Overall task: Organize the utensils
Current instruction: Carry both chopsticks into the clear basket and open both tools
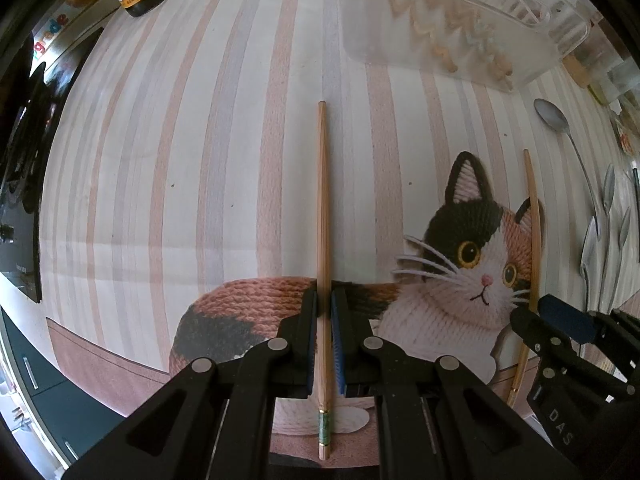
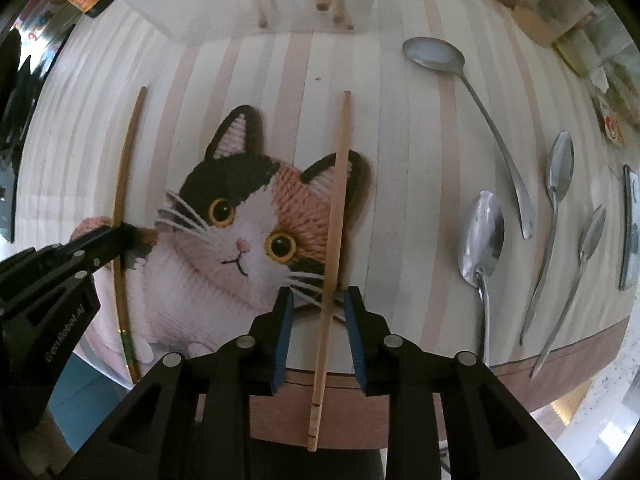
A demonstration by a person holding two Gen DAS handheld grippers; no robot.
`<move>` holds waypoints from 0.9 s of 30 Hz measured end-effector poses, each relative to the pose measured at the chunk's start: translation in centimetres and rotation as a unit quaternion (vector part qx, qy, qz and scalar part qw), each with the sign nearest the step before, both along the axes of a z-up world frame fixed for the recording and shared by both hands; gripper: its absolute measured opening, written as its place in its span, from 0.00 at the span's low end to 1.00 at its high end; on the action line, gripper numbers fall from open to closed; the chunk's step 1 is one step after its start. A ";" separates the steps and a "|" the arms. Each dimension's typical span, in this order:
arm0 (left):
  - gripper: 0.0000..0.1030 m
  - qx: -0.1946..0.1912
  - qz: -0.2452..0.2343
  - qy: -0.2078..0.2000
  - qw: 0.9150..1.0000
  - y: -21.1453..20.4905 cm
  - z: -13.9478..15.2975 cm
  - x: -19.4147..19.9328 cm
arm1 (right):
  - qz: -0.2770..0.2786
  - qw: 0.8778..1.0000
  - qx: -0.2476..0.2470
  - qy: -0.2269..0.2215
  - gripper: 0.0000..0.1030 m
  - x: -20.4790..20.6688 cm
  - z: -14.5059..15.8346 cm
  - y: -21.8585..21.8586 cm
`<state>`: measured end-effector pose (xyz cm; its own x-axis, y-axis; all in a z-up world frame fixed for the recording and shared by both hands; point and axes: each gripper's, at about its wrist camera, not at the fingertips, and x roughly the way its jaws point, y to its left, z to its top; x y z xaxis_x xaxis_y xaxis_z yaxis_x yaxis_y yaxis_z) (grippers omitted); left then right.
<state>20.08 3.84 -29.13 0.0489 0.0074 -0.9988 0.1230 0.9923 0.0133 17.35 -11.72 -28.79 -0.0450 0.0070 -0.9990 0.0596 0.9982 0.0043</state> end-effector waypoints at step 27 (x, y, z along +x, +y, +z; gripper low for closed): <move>0.05 -0.037 0.023 -0.245 0.968 1.8 22.6 3.3 | -0.018 0.979 0.064 -0.195 0.07 1.7 17.4 -1.6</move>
<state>23.34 5.68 -6.55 0.5190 -0.0496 -0.8533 0.0754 0.9971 -0.0121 19.04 -13.30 -11.43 0.3415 0.1283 -0.9311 0.0631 0.9853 0.1589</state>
